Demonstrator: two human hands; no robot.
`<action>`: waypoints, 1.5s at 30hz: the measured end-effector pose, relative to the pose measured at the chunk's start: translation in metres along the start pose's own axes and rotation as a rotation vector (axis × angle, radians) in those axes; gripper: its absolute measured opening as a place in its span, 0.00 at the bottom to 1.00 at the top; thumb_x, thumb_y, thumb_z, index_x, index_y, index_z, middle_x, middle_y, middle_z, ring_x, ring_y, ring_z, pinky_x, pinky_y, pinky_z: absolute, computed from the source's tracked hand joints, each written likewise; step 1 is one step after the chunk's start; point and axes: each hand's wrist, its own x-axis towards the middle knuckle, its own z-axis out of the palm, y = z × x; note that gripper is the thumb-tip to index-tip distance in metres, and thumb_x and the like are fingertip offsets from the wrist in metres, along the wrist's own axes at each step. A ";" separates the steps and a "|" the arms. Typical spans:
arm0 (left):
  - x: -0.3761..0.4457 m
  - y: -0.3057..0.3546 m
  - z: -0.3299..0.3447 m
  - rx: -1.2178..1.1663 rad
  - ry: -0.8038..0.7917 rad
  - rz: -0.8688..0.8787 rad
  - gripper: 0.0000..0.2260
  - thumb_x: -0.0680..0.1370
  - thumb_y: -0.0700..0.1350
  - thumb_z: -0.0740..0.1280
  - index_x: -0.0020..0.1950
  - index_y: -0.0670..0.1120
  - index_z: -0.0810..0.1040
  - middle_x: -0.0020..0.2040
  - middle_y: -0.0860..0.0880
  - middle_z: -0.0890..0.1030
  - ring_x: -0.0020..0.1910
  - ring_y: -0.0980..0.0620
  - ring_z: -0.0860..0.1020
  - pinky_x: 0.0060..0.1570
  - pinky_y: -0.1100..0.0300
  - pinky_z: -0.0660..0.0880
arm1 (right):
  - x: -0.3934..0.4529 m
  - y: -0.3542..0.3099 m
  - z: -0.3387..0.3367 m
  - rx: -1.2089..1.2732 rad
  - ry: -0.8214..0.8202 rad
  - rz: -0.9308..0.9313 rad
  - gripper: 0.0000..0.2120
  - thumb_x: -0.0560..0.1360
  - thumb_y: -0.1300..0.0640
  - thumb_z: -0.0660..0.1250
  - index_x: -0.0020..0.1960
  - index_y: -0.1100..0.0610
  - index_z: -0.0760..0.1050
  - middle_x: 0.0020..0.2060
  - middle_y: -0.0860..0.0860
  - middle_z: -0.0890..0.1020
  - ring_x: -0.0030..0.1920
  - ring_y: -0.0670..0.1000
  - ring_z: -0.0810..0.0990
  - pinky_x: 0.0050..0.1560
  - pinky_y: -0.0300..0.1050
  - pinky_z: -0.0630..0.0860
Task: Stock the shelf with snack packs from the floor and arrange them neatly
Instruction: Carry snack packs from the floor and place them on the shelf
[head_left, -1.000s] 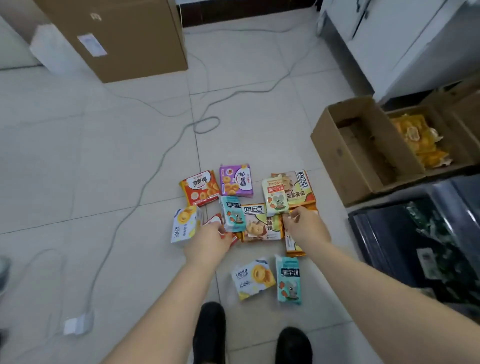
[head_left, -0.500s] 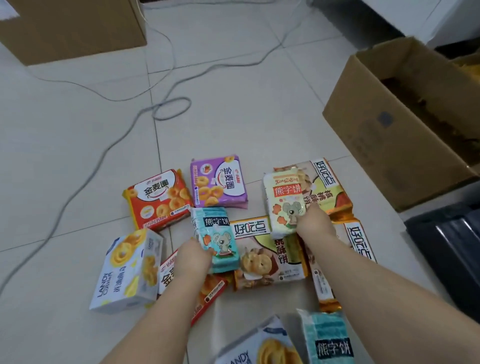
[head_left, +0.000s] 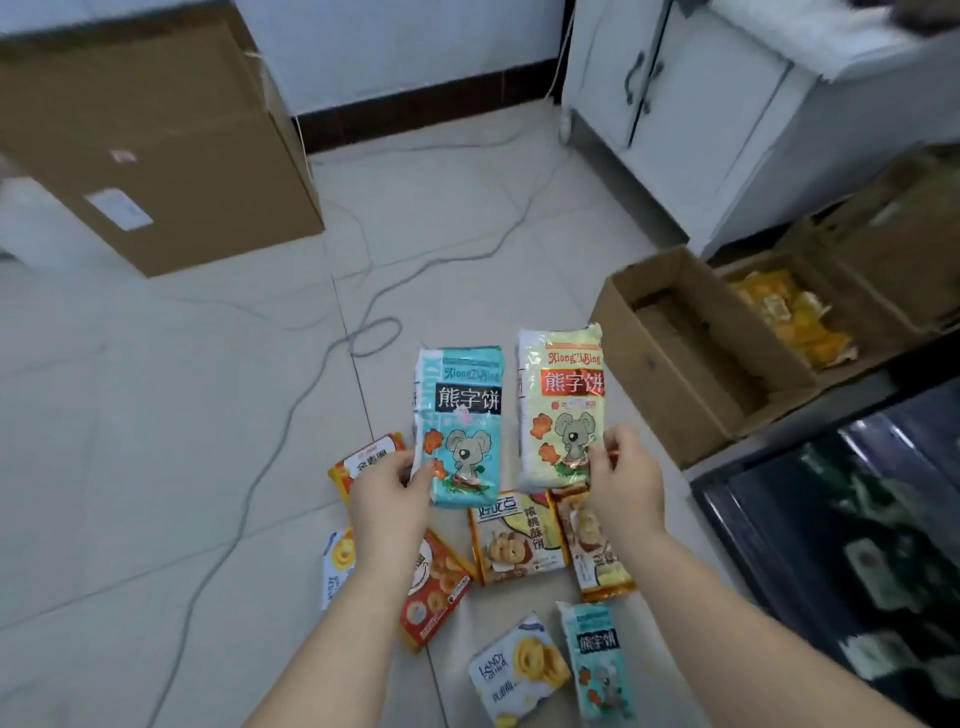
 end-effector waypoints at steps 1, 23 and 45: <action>-0.007 0.033 -0.022 -0.010 0.006 0.020 0.07 0.74 0.42 0.67 0.40 0.39 0.81 0.35 0.42 0.82 0.34 0.43 0.79 0.33 0.53 0.72 | -0.009 -0.030 -0.028 0.015 0.009 -0.015 0.05 0.79 0.59 0.58 0.47 0.59 0.69 0.43 0.54 0.78 0.44 0.55 0.77 0.41 0.50 0.74; -0.291 0.555 -0.228 -0.431 -0.209 0.871 0.11 0.75 0.43 0.68 0.53 0.39 0.81 0.50 0.42 0.84 0.44 0.48 0.82 0.32 0.61 0.75 | -0.266 -0.286 -0.585 0.213 0.939 -0.310 0.06 0.78 0.57 0.61 0.43 0.58 0.69 0.36 0.47 0.76 0.37 0.46 0.74 0.31 0.35 0.68; -0.729 0.664 -0.070 -0.643 -0.915 1.227 0.08 0.73 0.44 0.70 0.47 0.41 0.84 0.42 0.46 0.85 0.40 0.50 0.83 0.38 0.51 0.82 | -0.550 -0.029 -0.863 0.020 1.562 0.072 0.06 0.78 0.58 0.62 0.44 0.59 0.69 0.38 0.49 0.75 0.36 0.46 0.73 0.30 0.30 0.65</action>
